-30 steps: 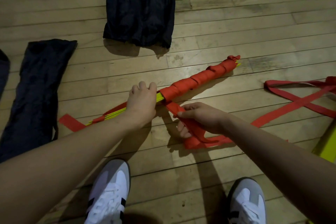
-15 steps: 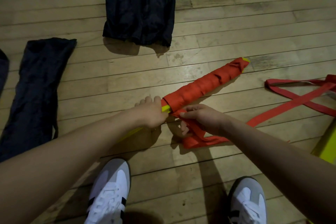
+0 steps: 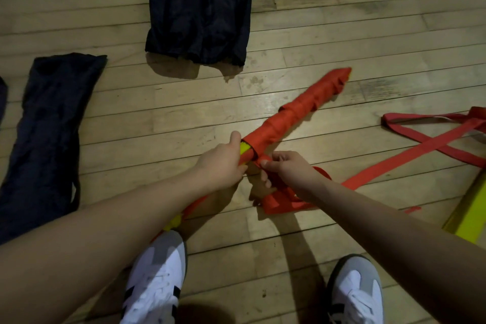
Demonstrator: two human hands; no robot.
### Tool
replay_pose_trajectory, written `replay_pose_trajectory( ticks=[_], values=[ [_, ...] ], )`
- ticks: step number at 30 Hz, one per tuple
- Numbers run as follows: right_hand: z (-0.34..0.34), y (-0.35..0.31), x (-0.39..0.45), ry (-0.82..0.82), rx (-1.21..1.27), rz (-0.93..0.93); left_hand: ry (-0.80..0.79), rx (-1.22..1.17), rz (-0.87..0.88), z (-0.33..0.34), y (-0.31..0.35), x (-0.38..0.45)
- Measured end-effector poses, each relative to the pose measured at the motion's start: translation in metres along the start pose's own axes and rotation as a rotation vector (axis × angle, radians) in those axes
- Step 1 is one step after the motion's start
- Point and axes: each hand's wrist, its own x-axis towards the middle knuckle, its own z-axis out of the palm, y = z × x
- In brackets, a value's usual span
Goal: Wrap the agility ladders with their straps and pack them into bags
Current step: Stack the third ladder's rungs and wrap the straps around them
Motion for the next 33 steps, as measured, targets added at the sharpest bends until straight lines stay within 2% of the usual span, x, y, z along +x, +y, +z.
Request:
replay_pose_trajectory(
  ticks=[3, 6, 13, 17, 23, 26, 33],
  values=[
    [0.004, -0.008, 0.003, 0.028, -0.036, -0.036, 0.033, -0.061, -0.090, 0.001, 0.005, 0.006],
    [0.004, -0.015, 0.005, 0.009, -0.123, -0.065, 0.058, -0.023, -0.109, 0.001, 0.005, 0.010],
    [0.006, -0.024, -0.002, -0.097, -0.100, -0.051, 0.110, 0.333, -0.098, -0.008, -0.012, 0.011],
    [0.004, -0.025, -0.003, -0.085, -0.017, -0.005, 0.013, 0.334, -0.098, 0.002, -0.011, 0.006],
    [0.000, -0.016, -0.001, -0.122, -0.037, 0.044, 0.028, 0.385, 0.021, -0.007, -0.012, 0.003],
    [-0.002, -0.012, 0.000, -0.130, -0.030, 0.057, 0.090, 0.418, 0.083, -0.011, -0.014, 0.002],
    [0.004, -0.011, -0.002, -0.081, 0.015, 0.038, 0.105, 0.368, -0.050, -0.002, -0.013, 0.001]
  ],
)
